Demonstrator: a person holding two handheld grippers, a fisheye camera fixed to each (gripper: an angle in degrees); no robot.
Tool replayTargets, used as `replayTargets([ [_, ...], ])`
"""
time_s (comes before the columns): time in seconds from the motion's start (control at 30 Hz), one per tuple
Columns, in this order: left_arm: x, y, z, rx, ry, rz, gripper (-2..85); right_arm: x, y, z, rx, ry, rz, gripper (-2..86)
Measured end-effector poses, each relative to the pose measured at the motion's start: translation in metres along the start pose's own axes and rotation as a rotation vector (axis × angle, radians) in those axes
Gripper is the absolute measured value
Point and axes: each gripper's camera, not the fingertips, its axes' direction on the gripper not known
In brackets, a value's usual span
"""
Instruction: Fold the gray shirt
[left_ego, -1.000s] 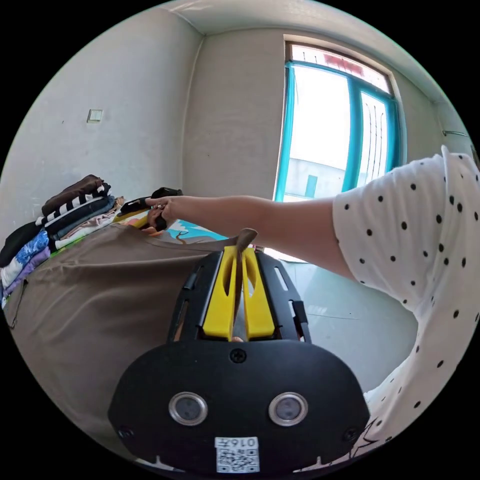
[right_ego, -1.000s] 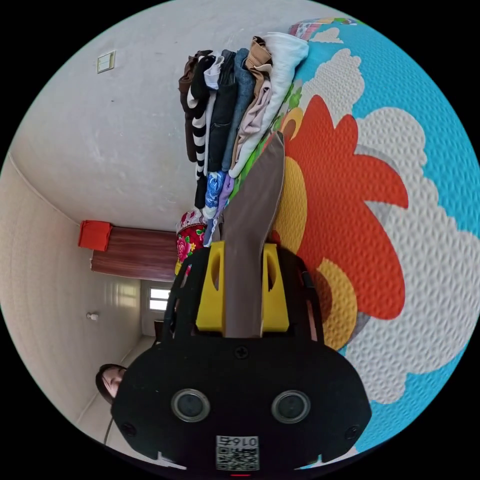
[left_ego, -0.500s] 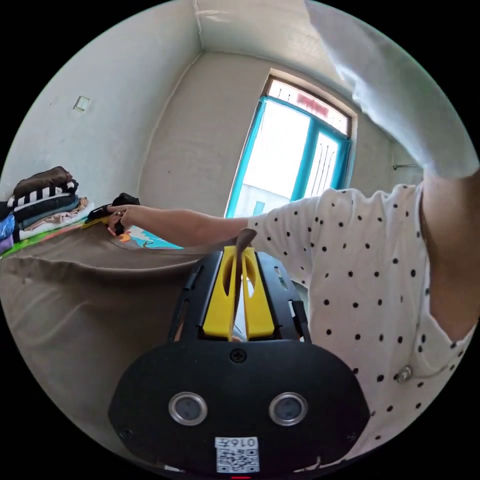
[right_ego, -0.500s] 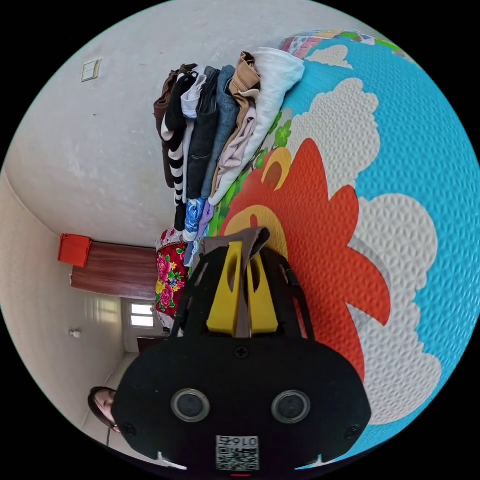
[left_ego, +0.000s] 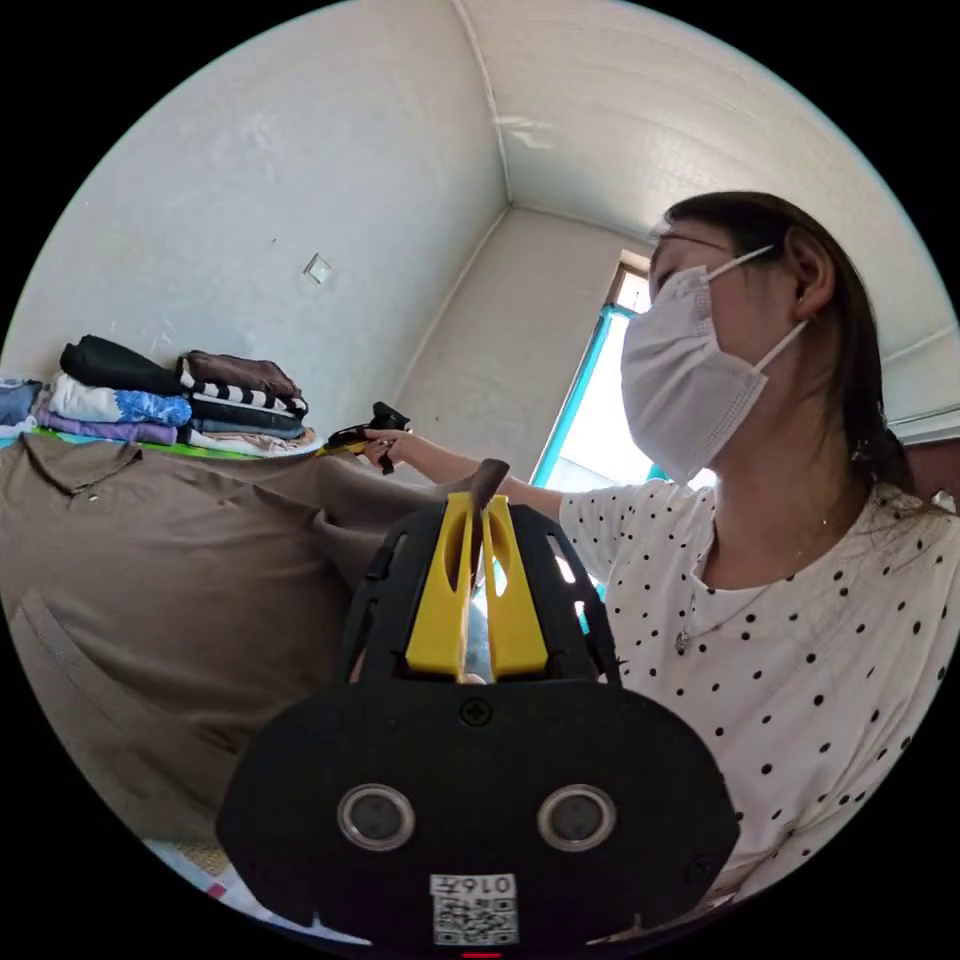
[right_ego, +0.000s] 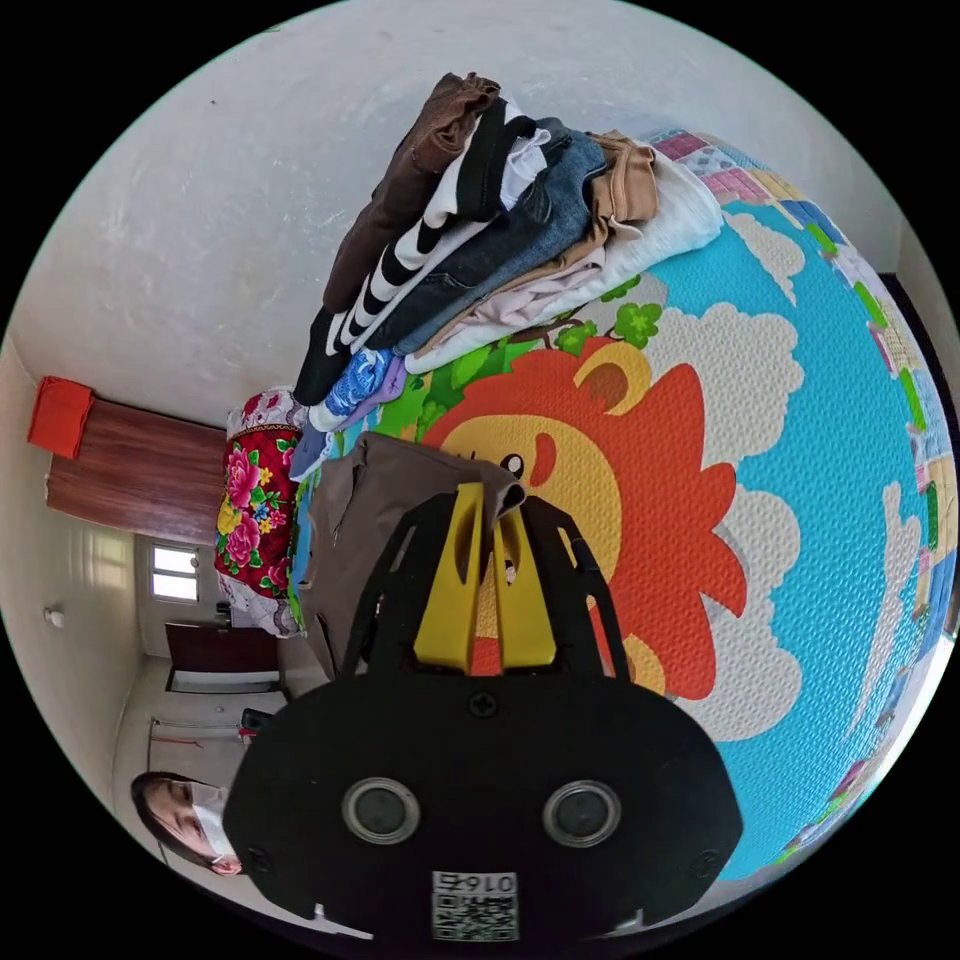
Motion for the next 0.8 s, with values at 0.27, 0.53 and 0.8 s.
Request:
replayTargets([
  [0.27,0.012,-0.034,0.040,-0.088,0.331,-0.031,-1.0,-0.157,-0.049,-0.070,-0.022,0.240,-0.044,-0.1],
  [0.53,0.043,-0.092,-0.034,0.051,0.320,0.070,-1.0,-0.335,-0.100,-0.088,-0.137,0.578,-0.063,0.0],
  [0.8,0.032,-0.135,-0.241,0.280,-0.144,0.046,-1.0,-0.584,-0.162,-0.025,-0.287,1.038,-0.232,-0.1],
])
